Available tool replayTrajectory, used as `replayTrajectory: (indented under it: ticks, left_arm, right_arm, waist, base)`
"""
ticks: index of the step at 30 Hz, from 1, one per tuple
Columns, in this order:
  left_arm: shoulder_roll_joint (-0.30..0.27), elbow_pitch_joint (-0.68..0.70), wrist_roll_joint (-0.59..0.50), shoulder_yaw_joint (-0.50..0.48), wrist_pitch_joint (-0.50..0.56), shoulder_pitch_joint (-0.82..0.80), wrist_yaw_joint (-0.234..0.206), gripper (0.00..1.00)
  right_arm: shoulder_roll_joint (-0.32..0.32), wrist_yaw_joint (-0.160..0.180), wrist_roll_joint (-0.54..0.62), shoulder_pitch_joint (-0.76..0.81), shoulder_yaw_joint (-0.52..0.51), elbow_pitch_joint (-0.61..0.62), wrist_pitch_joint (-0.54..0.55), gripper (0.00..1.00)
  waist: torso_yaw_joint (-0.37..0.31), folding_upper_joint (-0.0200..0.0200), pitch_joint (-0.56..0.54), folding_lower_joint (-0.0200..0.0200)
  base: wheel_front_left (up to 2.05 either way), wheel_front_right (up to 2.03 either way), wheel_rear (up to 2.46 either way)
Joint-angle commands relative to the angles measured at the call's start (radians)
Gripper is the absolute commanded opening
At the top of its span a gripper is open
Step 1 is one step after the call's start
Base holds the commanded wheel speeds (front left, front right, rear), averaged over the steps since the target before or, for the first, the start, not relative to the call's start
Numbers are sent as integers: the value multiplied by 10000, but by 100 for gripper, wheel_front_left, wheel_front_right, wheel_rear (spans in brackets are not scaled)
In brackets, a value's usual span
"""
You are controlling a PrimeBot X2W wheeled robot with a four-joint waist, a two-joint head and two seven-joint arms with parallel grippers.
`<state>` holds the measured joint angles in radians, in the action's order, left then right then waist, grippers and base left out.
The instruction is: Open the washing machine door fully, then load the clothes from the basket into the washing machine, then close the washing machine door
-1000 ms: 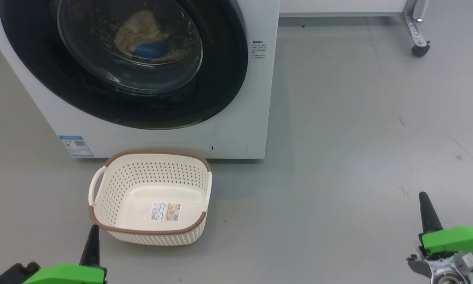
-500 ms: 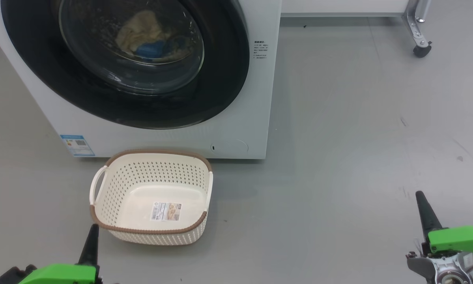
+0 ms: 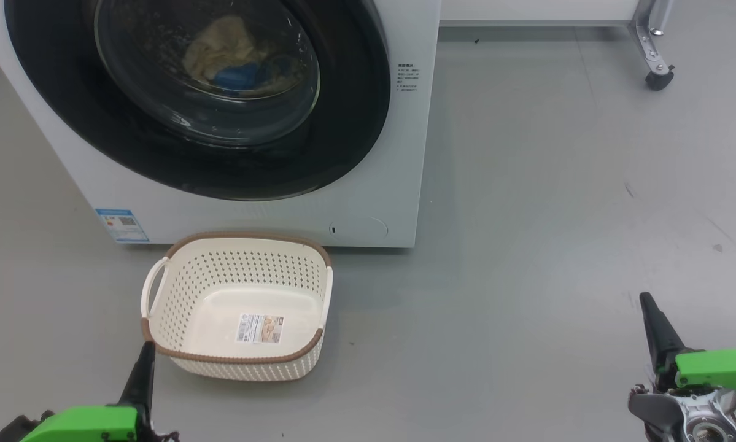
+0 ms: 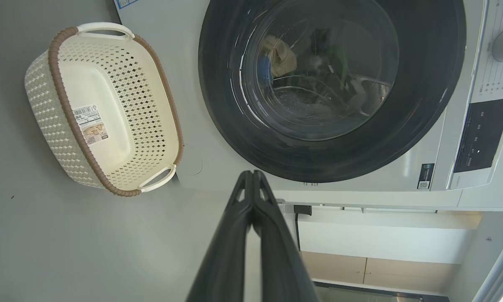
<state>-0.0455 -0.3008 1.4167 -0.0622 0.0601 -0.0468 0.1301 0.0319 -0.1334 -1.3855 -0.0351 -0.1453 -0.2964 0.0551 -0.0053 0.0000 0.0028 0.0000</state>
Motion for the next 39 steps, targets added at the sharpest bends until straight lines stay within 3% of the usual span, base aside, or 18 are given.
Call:
replayTrajectory:
  ticks: [1,16,39]
  left_arm:
    - [-71,401,324,-359,97,-534,6,0]
    - [-47,556,1893,-517,528,-611,6,0]
    - [-47,558,1917,-518,533,-612,6,0]
  right_arm:
    - [169,22,-370,-641,227,401,124,0]
    - [183,27,-2205,-727,314,514,574,0]
    - [183,27,-2232,-728,316,516,580,0]
  waist:
    - [6,0,0,0]
    - [53,0,3,0]
    - [53,0,3,0]
  base:
    - [0,0,0]
    - [0,0,0]
    - [0,0,0]
